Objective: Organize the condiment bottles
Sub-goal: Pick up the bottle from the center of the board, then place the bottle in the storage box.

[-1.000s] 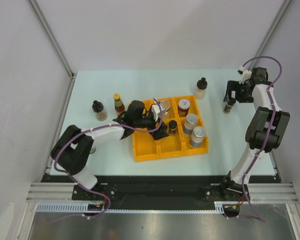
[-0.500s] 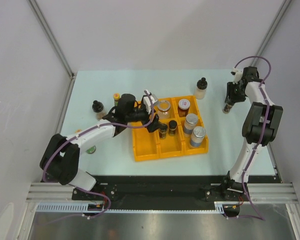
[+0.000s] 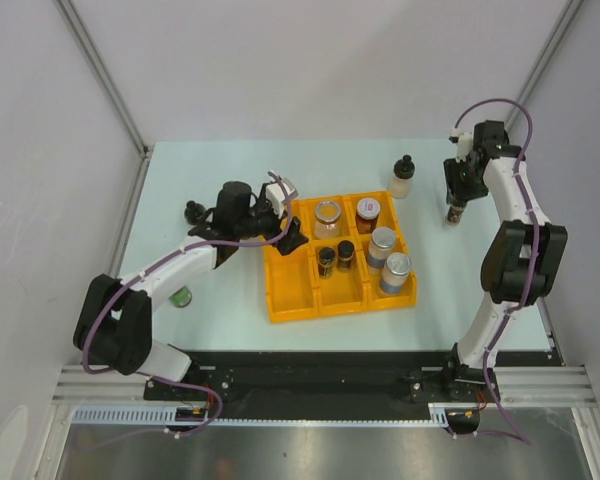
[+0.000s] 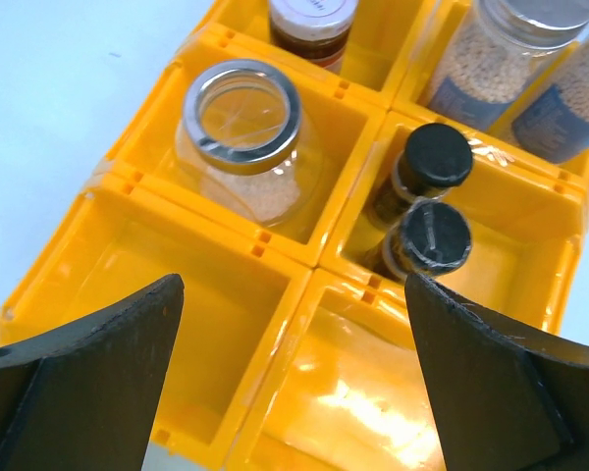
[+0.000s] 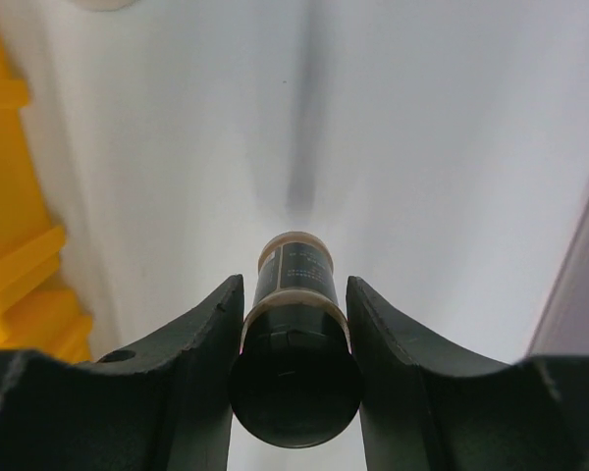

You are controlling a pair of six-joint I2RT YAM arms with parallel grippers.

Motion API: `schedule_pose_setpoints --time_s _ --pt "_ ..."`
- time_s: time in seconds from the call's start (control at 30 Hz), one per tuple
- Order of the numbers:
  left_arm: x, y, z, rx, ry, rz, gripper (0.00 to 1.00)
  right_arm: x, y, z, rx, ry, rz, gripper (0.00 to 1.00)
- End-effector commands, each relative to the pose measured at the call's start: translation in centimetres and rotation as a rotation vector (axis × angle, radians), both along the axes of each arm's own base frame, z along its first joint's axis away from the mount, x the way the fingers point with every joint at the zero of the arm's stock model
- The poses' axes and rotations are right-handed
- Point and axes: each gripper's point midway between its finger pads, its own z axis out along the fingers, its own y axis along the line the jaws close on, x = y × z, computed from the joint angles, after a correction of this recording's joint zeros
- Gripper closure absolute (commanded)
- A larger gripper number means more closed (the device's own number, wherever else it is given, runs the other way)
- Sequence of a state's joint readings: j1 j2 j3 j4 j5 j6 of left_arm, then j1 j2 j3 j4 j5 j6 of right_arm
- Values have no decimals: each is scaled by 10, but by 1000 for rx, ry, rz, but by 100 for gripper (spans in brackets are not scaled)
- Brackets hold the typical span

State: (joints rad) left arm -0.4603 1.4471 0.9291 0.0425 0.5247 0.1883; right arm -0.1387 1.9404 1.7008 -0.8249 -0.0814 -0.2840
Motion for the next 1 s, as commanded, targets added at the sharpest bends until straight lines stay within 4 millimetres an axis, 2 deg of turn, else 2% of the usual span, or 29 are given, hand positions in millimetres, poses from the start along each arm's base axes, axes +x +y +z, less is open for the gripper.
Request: schedule_pose_setpoints --time_s 0.0,0.13,0.27,0.3,0.37,0.4,0.5,0.53,0.6,0.67,0.73,0.87,0.97 --pt "11 19 14 3 -75 50 0 -13 33 105 -80 -185 110 100" --pt "19 31 8 5 -53 88 0 -40 74 152 -94 -260 222 100" --pt "24 36 2 10 -35 111 0 -64 118 182 -97 -327 338 100" --pt "25 38 2 11 -36 116 0 -71 136 187 -90 -344 384 100" --pt "27 41 4 13 -41 123 0 -85 156 200 -78 -384 441 100" --pt "27 44 5 19 -41 128 0 -95 175 200 -63 -387 501 100" --pt "31 52 21 17 -67 135 0 -114 205 201 -43 -413 605 100" --pt "29 54 25 22 -58 136 1 -125 222 191 -35 -399 666 100" --pt "27 60 36 28 -76 143 0 -137 237 183 -31 -398 727 100" --pt "24 63 51 28 -109 138 0 -151 256 161 -22 -364 806 100" --pt "20 66 57 40 -124 141 0 -164 266 138 -9 -313 875 100" --pt "12 70 66 47 -142 140 0 -181 287 108 64 -226 977 100" --pt "8 72 68 48 -145 146 0 -188 301 96 104 -203 1046 100"
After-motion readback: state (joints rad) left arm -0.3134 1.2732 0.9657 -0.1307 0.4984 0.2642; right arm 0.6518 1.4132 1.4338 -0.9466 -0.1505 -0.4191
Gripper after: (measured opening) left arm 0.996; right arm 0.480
